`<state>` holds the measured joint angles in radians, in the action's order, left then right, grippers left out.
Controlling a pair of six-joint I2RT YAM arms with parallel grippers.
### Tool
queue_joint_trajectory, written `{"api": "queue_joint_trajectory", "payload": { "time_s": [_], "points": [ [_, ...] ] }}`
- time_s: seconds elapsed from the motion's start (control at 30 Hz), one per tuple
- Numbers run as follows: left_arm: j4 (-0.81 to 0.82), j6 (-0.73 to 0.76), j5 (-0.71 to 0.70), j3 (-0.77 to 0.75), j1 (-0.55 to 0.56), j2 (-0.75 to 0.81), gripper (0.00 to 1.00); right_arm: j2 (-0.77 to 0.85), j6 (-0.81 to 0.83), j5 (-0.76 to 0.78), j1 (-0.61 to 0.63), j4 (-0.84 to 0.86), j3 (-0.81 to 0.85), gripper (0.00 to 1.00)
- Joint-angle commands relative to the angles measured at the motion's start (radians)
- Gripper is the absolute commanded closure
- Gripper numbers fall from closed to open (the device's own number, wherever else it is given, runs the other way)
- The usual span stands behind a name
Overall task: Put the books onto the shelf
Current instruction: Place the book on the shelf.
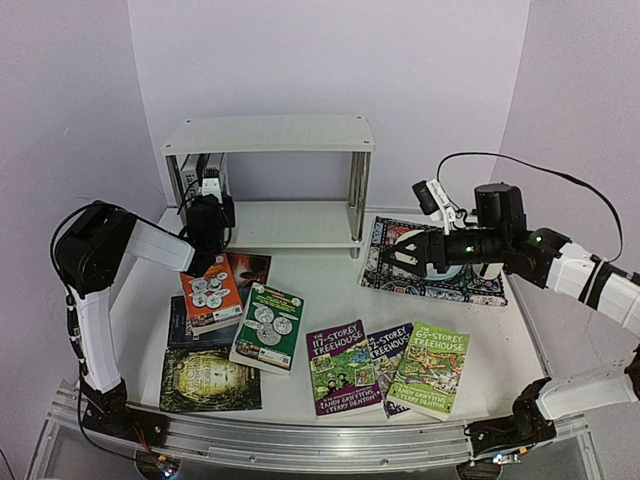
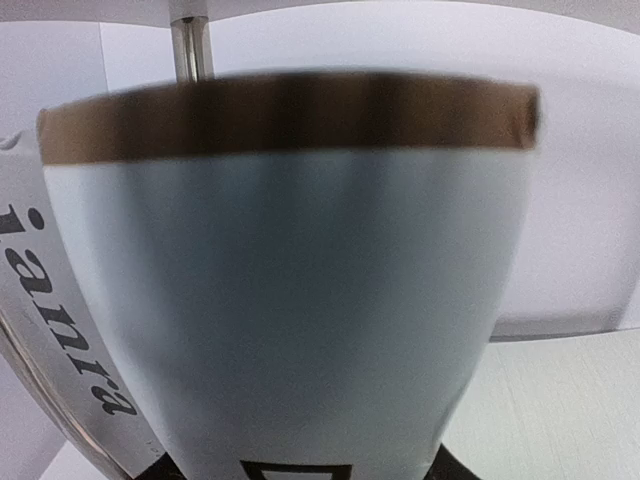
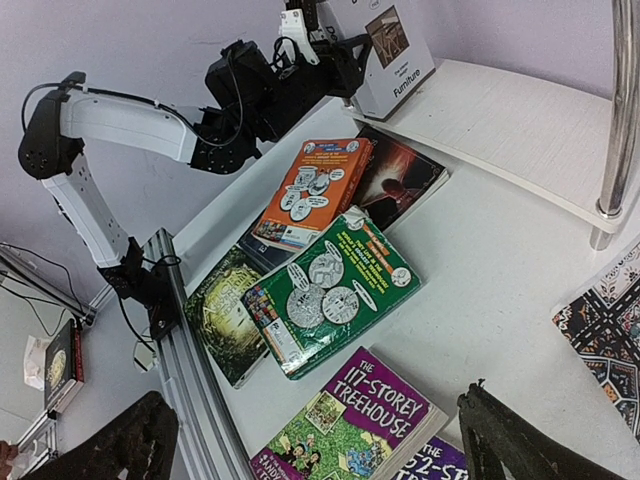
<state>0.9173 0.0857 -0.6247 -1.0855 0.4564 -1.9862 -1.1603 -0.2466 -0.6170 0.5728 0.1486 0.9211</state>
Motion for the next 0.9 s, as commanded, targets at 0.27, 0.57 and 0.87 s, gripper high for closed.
{"api": "queue_joint_trajectory", "payload": {
  "time_s": [0.27,0.57,0.87],
  "points": [
    [0.049,-0.009,-0.008,0.023,-0.007,0.055,0.48,-0.016,0.010,-0.040,0.004,0.013,0.057,0.02],
    [0.039,-0.042,0.023,0.102,-0.007,0.124,0.46,-0.024,0.008,-0.056,0.004,0.014,0.064,0.02],
    [0.032,-0.061,0.011,0.159,-0.007,0.164,0.45,-0.012,0.003,-0.061,0.004,0.014,0.056,0.02]
  ]
}}
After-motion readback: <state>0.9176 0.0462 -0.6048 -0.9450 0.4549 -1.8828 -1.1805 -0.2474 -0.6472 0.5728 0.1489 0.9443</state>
